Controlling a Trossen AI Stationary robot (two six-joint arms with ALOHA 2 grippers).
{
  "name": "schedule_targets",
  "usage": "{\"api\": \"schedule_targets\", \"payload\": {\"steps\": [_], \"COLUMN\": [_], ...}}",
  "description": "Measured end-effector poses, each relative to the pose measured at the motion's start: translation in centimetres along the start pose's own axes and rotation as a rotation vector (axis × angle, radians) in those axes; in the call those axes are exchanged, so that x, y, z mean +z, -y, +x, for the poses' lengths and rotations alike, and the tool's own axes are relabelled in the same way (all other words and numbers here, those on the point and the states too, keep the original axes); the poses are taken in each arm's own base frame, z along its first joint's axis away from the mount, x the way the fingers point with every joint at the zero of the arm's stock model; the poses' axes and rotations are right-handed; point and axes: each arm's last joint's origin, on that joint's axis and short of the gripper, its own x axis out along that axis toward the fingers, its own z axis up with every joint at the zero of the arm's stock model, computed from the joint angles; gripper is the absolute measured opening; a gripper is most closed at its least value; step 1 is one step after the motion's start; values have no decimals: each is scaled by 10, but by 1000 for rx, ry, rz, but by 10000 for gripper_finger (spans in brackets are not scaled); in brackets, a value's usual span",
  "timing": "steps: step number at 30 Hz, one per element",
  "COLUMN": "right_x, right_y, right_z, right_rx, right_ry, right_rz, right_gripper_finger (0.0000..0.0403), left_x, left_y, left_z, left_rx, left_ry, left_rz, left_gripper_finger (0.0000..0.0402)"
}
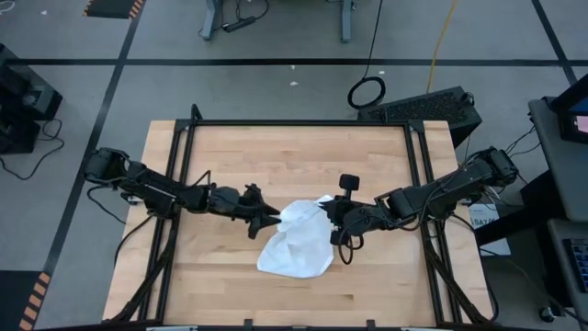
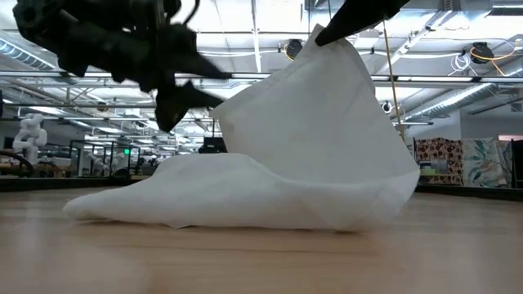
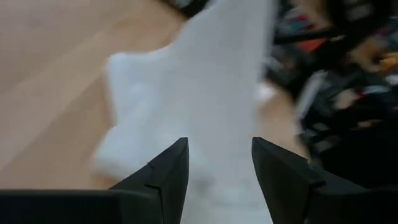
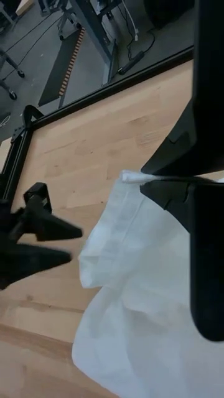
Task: Roll towel
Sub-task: Roll the white towel
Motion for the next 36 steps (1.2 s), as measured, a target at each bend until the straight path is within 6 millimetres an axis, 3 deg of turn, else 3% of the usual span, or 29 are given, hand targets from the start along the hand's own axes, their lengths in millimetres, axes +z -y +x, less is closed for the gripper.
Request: {"api": "schedule_targets", "payload": {"steps": [4, 19, 36], "right_x": [0, 1, 1], "right_y": [0, -5, -6], "right_z": [0, 7, 9], "right_rx": [1, 4, -24], "right_ry": [4, 15, 11], "right_rz": [3, -16, -34], "right_gripper_finger": [0, 0, 0], "left_x": [-3, -5, -9], "left_y": [-10, -9, -14], "left_z": [0, 2, 10], "left_rx": [78, 30, 20], "left_ry": [-50, -81, -82], "left_rz": [-6, -3, 25], "left_gripper_finger": [180, 179, 114]}}
